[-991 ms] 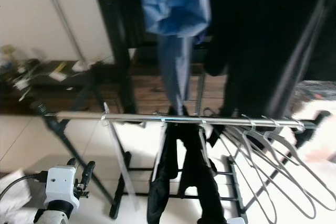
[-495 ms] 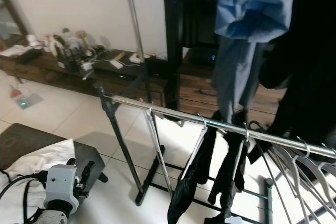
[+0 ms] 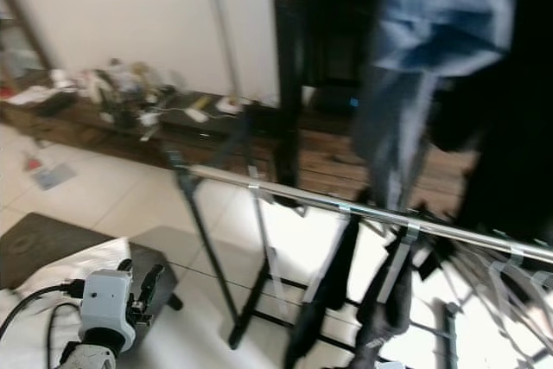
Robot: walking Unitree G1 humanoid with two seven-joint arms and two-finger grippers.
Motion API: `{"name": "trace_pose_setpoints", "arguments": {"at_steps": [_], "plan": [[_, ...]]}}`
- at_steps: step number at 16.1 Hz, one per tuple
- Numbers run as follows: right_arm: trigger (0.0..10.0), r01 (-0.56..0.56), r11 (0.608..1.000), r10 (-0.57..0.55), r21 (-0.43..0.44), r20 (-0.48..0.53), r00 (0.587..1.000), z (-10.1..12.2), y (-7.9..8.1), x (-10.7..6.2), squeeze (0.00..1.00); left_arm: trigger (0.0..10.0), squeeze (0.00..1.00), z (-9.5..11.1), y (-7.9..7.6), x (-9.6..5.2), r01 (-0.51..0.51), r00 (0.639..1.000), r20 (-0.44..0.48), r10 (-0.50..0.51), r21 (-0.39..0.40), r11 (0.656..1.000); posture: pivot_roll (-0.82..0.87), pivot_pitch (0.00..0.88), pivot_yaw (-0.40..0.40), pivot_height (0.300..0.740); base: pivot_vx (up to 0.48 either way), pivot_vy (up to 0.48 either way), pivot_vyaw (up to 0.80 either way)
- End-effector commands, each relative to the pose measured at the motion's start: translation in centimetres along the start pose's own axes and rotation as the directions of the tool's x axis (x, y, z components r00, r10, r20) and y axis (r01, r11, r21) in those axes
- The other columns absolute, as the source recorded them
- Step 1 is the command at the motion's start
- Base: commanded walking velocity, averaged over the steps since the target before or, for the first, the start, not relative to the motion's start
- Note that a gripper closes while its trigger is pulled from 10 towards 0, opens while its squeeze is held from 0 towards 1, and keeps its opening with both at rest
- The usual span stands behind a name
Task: Hang hanger
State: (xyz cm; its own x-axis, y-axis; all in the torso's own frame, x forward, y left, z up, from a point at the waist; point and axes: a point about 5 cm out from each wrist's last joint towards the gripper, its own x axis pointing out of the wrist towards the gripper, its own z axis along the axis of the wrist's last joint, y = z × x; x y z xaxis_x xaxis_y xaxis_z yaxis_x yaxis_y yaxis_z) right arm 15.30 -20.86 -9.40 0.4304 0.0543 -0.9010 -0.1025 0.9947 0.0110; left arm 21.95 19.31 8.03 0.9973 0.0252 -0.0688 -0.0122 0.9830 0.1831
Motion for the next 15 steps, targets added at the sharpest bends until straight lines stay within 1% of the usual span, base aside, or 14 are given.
{"name": "trace_pose_setpoints", "arguments": {"at_steps": [1,15], "plan": [[10.0,-0.014,1.0,0.014,0.0,-0.008,1.0,-0.13,0.43,0.08,0.0,10.0,0.0,-0.19,0.11,-0.1,-0.001,1.0,-0.018,0.001,-0.007,1.0,0.01,0.0,0.01,0.74,0.0,0.371,0.0],[10.0,-0.014,1.0,0.014,-0.009,-0.01,1.0,0.08,0.44,0.11,0.0,10.0,0.0,-0.03,0.21,0.19,-0.002,1.0,-0.017,0.002,-0.006,1.0,0.01,0.011,0.009,0.74,0.0,0.369,0.0]]}}
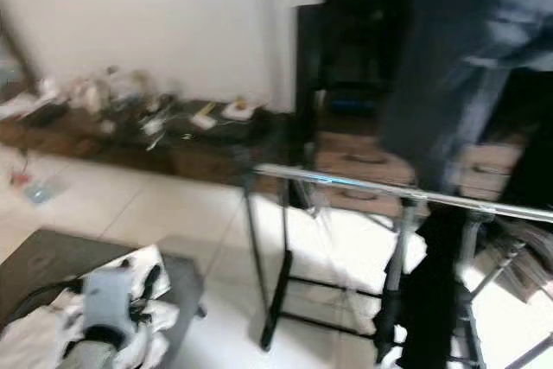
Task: Hang hanger
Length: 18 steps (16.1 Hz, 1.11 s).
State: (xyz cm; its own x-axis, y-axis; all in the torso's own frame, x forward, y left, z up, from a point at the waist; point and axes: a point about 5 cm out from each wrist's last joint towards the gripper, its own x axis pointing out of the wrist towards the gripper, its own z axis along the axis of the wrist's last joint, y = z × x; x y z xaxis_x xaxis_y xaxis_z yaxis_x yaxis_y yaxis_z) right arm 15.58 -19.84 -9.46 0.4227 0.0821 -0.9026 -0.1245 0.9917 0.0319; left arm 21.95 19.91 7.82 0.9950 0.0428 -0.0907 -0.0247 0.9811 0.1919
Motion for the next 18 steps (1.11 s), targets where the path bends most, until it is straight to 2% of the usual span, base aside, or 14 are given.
{"name": "trace_pose_setpoints", "arguments": {"at_steps": [1,2,5,18], "plan": [[10.0,0.014,1.0,-0.014,0.001,-0.005,1.0,-0.22,-0.54,-0.14,0.0,10.0,0.0,0.29,-0.33,0.16,0.011,1.0,0.008,-0.011,-0.014,1.0,0.01,0.012,0.008,0.74,0.0,0.368,0.0],[10.0,0.012,1.0,-0.012,-0.004,-0.004,1.0,-0.18,-0.55,-0.14,0.0,10.0,0.0,0.29,-0.34,0.2,0.011,1.0,0.007,-0.01,-0.014,1.0,0.01,0.014,0.008,0.74,0.0,0.368,0.0],[10.0,0.006,1.0,-0.006,-0.023,-0.004,1.0,-0.08,-0.59,-0.15,0.0,10.0,0.0,0.2,-0.35,0.28,0.006,1.0,0.002,-0.006,0.005,1.0,0.02,0.017,0.005,0.74,0.0,0.0,0.8],[10.0,0.008,0.999,-0.008,-0.033,-0.008,1.0,0.03,-0.72,-0.17,0.0,10.0,0.0,-0.05,-0.18,0.52,-0.012,1.0,-0.017,0.012,-0.015,1.0,0.02,0.028,-0.001,0.74,0.0,0.0,0.8]]}}
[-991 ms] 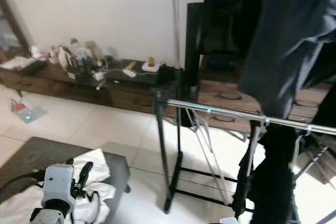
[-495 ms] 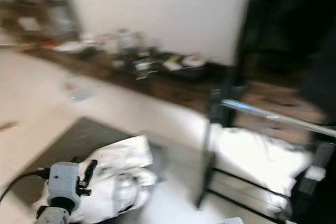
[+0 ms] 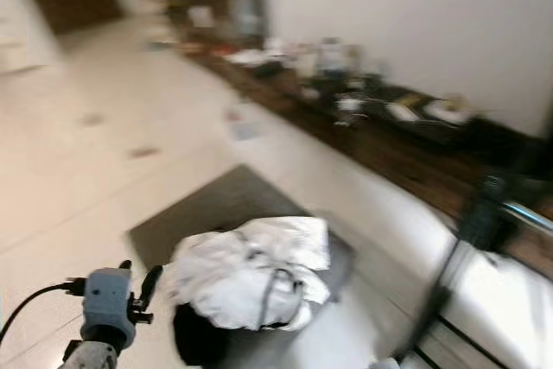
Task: Hang hanger
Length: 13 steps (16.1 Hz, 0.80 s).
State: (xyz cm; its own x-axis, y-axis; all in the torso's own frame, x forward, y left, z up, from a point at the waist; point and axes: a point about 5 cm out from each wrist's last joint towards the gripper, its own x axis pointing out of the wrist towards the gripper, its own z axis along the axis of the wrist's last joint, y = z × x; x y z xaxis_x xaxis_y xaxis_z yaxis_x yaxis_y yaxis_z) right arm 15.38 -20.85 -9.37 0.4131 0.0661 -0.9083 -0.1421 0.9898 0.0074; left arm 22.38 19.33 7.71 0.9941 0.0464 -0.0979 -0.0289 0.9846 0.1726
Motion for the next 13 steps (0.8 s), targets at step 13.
{"name": "trace_pose_setpoints", "arguments": {"at_steps": [13], "plan": [[10.0,0.017,0.999,-0.018,0.037,0.019,1.0,0.3,0.1,0.1,0.0,10.0,0.0,-0.4,1.1,0.7,0.015,0.999,0.046,-0.013,-0.043,0.999,0.02,0.0,-0.018,0.74,0.0,0.0,0.31]]}}
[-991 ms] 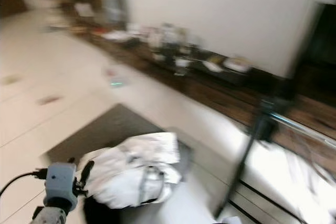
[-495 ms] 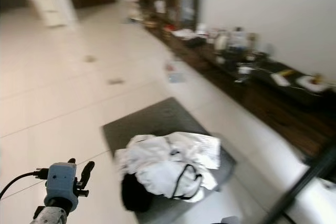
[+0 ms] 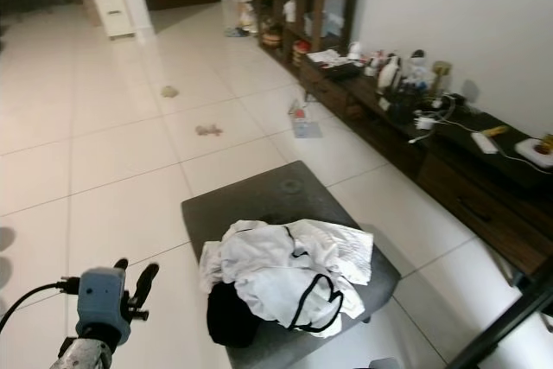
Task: Hang hanger
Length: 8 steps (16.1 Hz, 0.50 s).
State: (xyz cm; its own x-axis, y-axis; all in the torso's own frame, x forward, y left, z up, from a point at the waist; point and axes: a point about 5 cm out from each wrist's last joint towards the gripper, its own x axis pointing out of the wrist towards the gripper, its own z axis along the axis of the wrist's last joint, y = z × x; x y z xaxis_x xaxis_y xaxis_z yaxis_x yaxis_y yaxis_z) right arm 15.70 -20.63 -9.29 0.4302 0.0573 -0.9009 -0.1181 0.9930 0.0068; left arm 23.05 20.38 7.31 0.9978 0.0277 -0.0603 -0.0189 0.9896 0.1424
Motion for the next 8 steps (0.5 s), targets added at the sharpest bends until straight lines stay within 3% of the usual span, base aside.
{"name": "trace_pose_setpoints", "arguments": {"at_steps": [1,4,8], "plan": [[10.0,0.007,1.0,-0.007,0.012,0.002,1.0,-0.11,-0.1,-0.03,0.0,10.0,0.0,0.01,0.09,-0.07,0.008,1.0,0.006,-0.008,-0.002,1.0,0.02,0.0,-0.018,0.74,0.0,0.0,0.0],[10.0,0.008,1.0,-0.008,0.014,0.004,1.0,-0.17,-0.1,-0.04,0.0,10.0,0.0,-0.24,-0.13,-0.17,0.012,1.0,0.006,-0.012,-0.005,1.0,0.03,0.0,-0.019,0.74,0.0,0.0,0.0],[10.0,-0.006,1.0,0.006,-0.013,0.003,1.0,-0.1,0.01,-0.02,0.0,10.0,0.0,-0.3,0.06,-0.15,0.003,1.0,-0.002,-0.003,-0.007,1.0,0.03,0.0,-0.021,0.74,0.31,0.0,0.0]]}}
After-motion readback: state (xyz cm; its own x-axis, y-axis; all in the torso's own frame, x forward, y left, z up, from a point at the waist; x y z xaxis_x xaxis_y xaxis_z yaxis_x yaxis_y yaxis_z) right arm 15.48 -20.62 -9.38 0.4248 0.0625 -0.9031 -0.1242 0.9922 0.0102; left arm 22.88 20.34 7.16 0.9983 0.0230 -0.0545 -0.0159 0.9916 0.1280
